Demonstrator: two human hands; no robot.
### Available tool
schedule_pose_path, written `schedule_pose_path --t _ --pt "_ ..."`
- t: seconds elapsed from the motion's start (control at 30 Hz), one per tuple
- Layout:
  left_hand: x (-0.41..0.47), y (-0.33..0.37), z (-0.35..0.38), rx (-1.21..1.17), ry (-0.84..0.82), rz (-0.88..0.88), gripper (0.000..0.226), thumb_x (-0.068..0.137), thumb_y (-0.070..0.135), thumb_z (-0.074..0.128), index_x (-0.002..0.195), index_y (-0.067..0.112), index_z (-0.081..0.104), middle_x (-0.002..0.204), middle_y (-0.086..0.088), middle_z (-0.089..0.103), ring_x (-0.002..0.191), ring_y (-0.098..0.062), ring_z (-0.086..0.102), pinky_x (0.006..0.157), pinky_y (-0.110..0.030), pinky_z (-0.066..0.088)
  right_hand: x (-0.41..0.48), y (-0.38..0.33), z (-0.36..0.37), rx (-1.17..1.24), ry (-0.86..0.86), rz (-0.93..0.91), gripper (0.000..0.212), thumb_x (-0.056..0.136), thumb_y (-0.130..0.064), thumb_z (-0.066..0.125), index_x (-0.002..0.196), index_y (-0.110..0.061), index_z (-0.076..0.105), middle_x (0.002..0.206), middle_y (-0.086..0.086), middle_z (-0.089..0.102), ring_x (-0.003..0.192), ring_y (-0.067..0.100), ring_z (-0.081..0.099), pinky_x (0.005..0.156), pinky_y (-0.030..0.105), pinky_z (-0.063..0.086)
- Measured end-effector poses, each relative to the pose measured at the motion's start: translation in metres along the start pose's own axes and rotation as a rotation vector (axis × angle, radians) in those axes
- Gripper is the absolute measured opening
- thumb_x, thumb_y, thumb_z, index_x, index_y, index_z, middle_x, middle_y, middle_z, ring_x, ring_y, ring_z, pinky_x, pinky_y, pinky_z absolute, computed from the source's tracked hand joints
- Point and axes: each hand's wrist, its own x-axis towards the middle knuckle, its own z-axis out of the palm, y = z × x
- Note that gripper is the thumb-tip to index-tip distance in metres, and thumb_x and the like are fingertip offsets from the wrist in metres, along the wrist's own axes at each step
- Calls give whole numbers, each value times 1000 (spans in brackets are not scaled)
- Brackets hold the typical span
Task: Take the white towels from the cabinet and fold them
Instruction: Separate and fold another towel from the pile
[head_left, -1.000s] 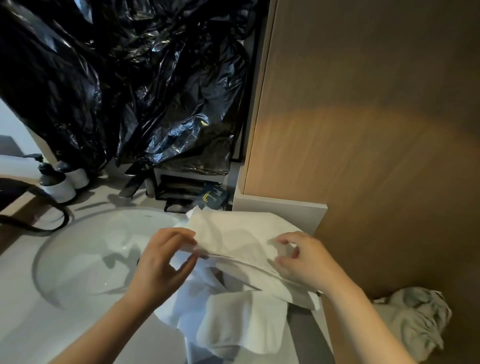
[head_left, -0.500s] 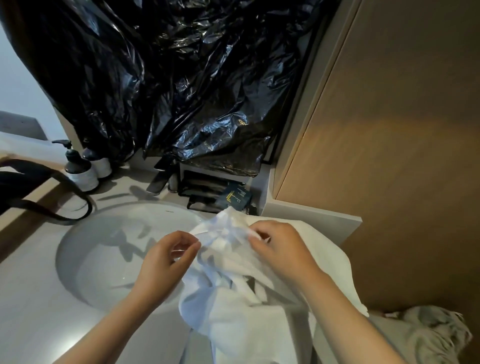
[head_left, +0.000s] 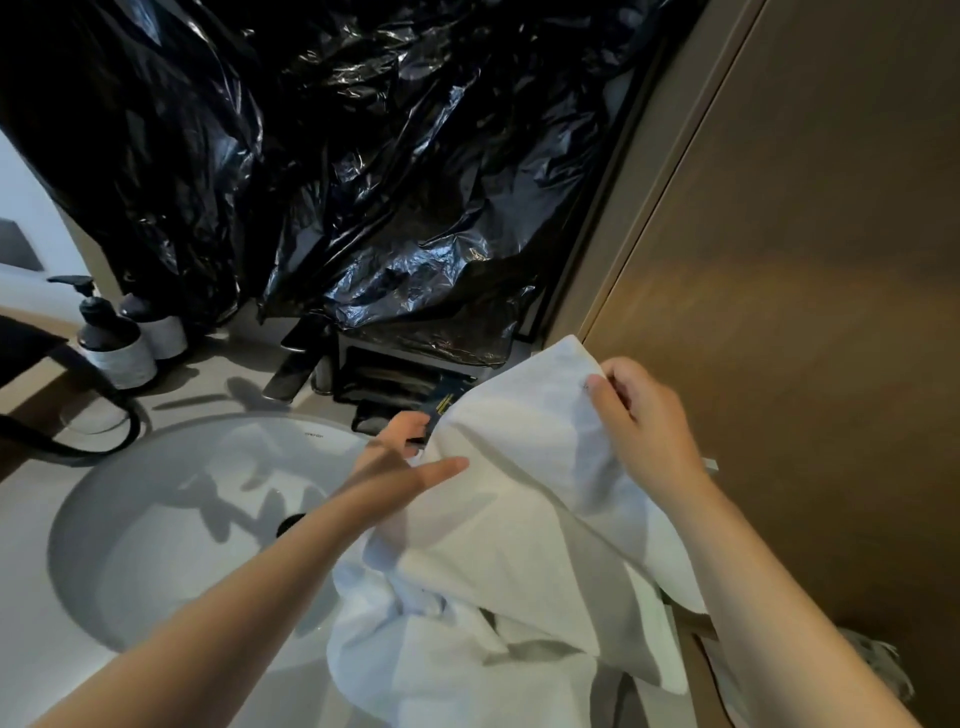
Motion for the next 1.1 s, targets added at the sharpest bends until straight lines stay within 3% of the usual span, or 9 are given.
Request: schedule_pose_path --t 0.07,0.2,0.4,0.5,0.6,0.7,0.83,1.0,1.1 --pt "9 8 2 -125 -72 14 82 63 50 85 133 27 47 124 10 60 111 -9 61 97 -36 52 1 -1 -2 8 4 -31 25 102 -27 47 77 -25 46 65 -6 45 58 8 39 53 23 29" --pt "21 25 -1 -278 -212 39 31 79 22 79 106 12 68 103 -7 74 96 -27 70 95 -47 53 6 -2 -6 -24 -1 -76 20 102 -27 46 83 -24 49 67 -7 46 61 10 42 57 31 33" --pt "22 23 -12 -354 -265 -20 36 69 29 74 94 5 65 89 -15 71 80 -27 65 71 -33 51 7 0 -10 -41 -1 -98 19 102 -27 47 84 -22 52 66 -8 47 60 9 42 55 29 33" --pt "25 23 -10 -352 -110 -23 31 63 24 85 74 9 60 65 -6 65 60 -20 58 55 -24 46 2 2 -11 -46 -29 -88 16 101 -31 48 89 -24 56 67 -10 49 60 8 44 54 22 32" --pt "30 24 1 -205 246 -15 40 69 20 86 60 15 47 51 3 49 47 -13 42 44 -21 36 -6 2 -8 -48 -42 -144 13 101 -30 49 93 -26 58 71 -9 53 64 10 48 56 20 33" --pt "33 24 1 92 367 -18 40 70 35 83 65 15 48 58 -1 55 56 -19 50 56 -31 45 -18 -2 -2 -24 -25 -209 9 100 -26 53 93 -30 58 78 -13 54 72 9 51 60 15 35" --pt "23 -3 -15 105 18 -162 38 79 56 66 90 19 65 89 -5 72 86 -21 68 83 -40 57 -39 -4 17 -26 -28 -274 7 97 -23 59 96 -21 65 87 -15 57 78 4 53 68 13 39" --pt "-25 -45 -15 -143 -116 -496 46 94 54 51 102 10 61 85 -5 64 67 -18 60 61 -28 51 -65 -5 55 -57 -64 -308 17 93 -32 57 96 -20 69 86 -9 58 72 9 52 64 24 46" --pt "-42 -58 -17 -356 -196 -522 39 95 41 57 110 5 65 85 -11 67 67 -21 62 62 -30 55 -76 -9 74 -67 -101 -344 13 89 -28 61 97 -21 69 84 -8 56 65 8 49 62 26 47"
